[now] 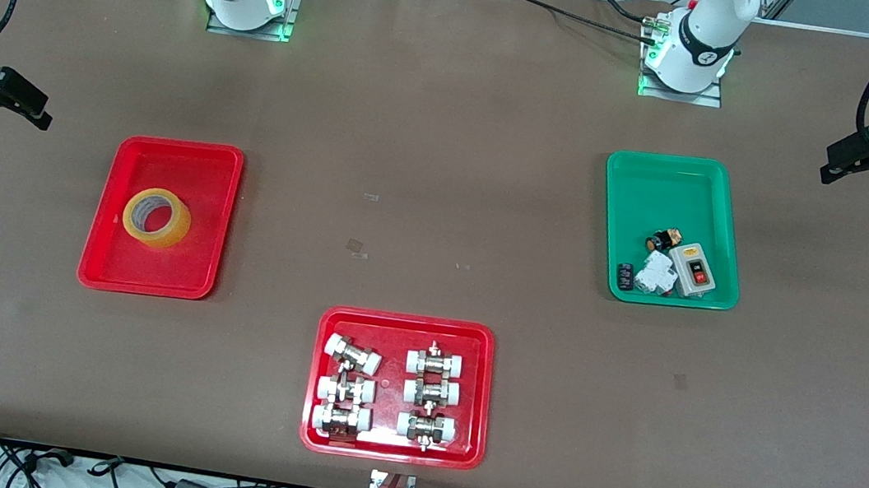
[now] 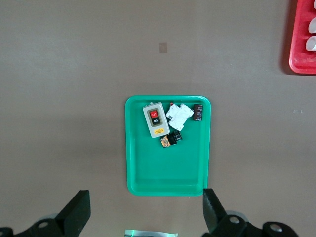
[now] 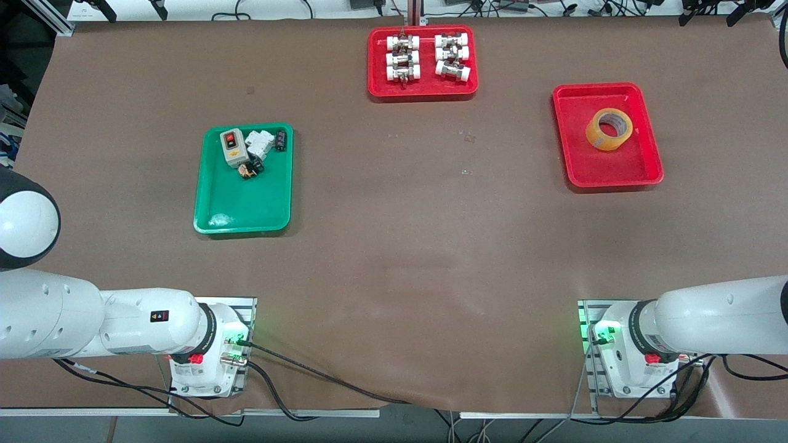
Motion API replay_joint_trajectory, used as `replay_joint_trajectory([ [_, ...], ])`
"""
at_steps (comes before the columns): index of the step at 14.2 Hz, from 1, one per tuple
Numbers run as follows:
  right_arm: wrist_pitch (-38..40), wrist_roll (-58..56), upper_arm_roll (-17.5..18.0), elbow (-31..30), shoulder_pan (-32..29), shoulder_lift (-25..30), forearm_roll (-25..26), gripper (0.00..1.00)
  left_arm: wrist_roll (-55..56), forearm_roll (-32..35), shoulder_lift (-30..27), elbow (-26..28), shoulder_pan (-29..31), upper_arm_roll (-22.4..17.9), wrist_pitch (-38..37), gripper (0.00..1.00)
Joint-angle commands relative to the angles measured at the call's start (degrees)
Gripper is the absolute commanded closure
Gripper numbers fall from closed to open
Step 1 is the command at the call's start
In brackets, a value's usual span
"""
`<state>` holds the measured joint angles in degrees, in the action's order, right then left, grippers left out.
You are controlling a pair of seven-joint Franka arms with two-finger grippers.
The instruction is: Left arm passes tape to right arm into tray
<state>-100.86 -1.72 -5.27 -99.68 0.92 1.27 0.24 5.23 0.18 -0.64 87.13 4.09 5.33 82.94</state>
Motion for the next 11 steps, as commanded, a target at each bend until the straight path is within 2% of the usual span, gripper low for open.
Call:
replay_joint_trajectory([
  [1,0.93,0.23,-0.36,0.1,0.84,0.75,0.2,0.0,-0.66,0.61,-0.51,0.15,0.13,0.29,-0.41,0.0],
  [7,-0.21,0.58,-0.01,0.1,0.67,0.92,-0.07,0.0,-0.75,0.52,-0.51,0.15,0.21,0.2,-0.41,0.0],
  [11,0.22,0.23,3.42,0.01,-2.5,1.1,-0.16,0.0,-0.75,0.52,-0.51,0.15,0.21,0.2,-0.41,0.0],
])
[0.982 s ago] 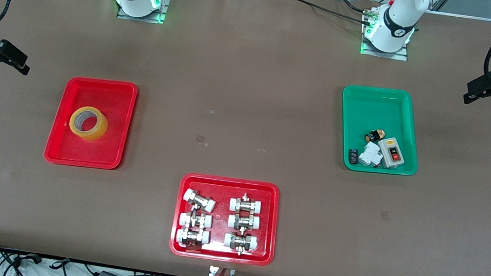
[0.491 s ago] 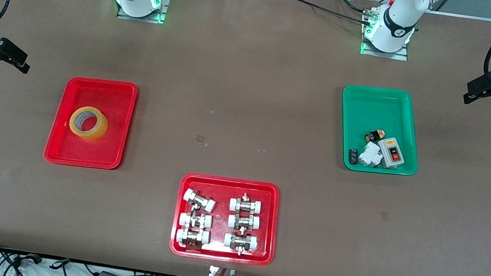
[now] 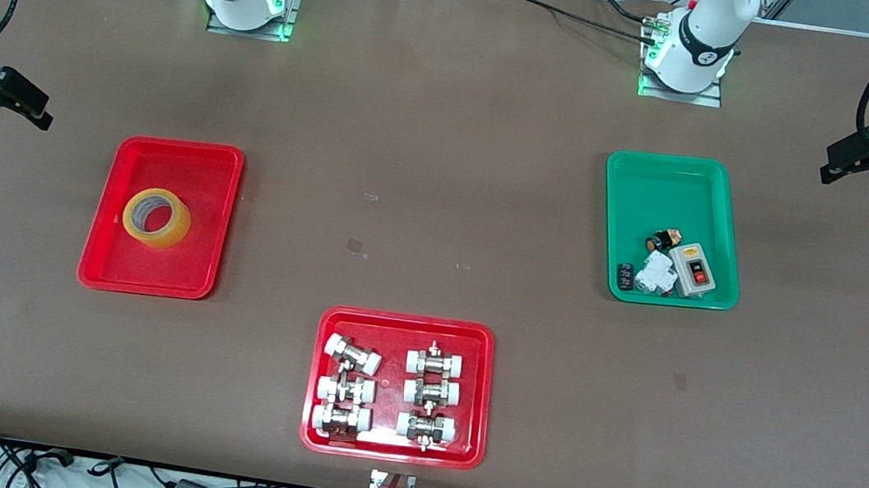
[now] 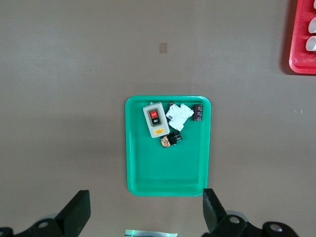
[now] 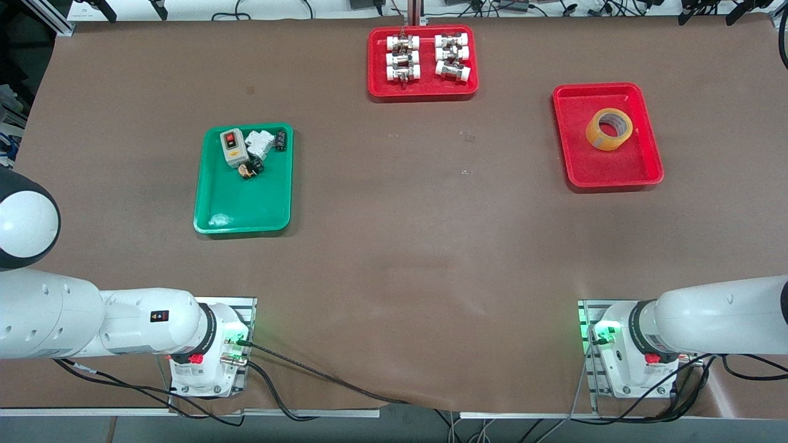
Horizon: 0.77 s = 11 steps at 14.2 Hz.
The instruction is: Left arm passes tape to right arm into tray
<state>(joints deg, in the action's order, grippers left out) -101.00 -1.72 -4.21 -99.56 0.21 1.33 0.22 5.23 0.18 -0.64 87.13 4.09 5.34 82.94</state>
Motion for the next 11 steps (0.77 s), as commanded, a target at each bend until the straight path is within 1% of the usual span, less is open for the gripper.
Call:
replay_joint_trajectory([
  [1,0.36,0.22,2.45,-0.11,-2.14,1.04,-0.13,0.0,-0.83,0.52,-0.5,0.15,0.21,0.2,-0.41,0.0],
  [4,0.45,0.14,4.03,-0.11,-3.64,1.04,-0.13,0.0,-0.75,0.52,-0.5,0.15,0.21,0.2,-0.5,0.0],
  [11,1.68,0.14,4.03,-0.11,-3.29,1.3,-0.13,0.0,-0.83,0.52,-0.5,0.15,0.21,0.29,-1.29,0.0],
])
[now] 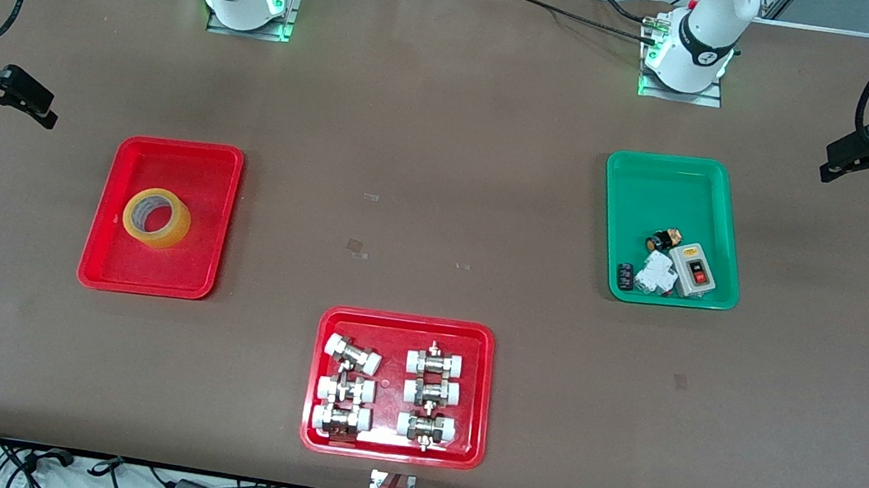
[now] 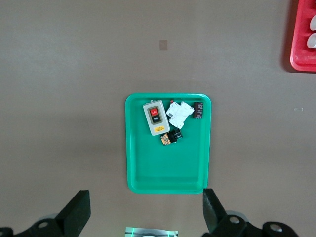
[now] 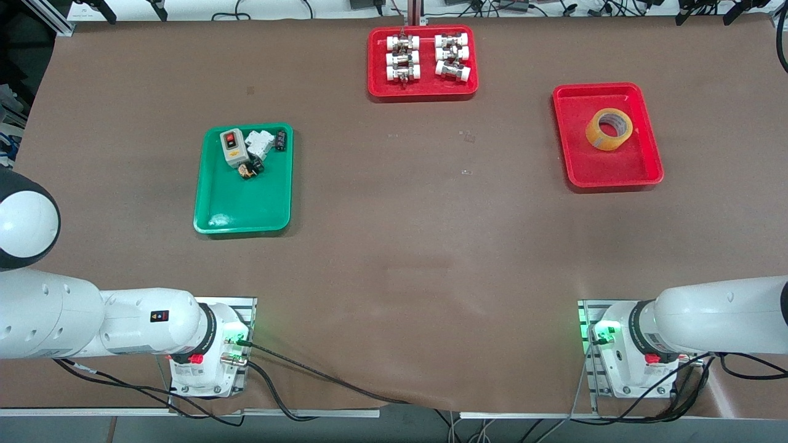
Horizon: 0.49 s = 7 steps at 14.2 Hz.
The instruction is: Left arm passes tape to right arm into tray
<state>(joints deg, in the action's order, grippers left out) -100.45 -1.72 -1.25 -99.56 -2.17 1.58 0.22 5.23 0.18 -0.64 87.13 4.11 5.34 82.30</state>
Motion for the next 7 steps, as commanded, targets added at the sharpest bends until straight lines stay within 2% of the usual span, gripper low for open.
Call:
replay_joint_trajectory([
  [1,1.22,0.05,1.08,-0.11,-0.91,1.15,-0.05,0.0,-0.83,0.52,-0.5,0.15,0.2,0.29,-0.65,0.0],
  [7,2.01,-0.04,1.17,-0.11,-0.73,1.5,0.04,0.0,-1.27,0.61,-0.5,0.15,0.2,0.29,-0.56,0.0],
])
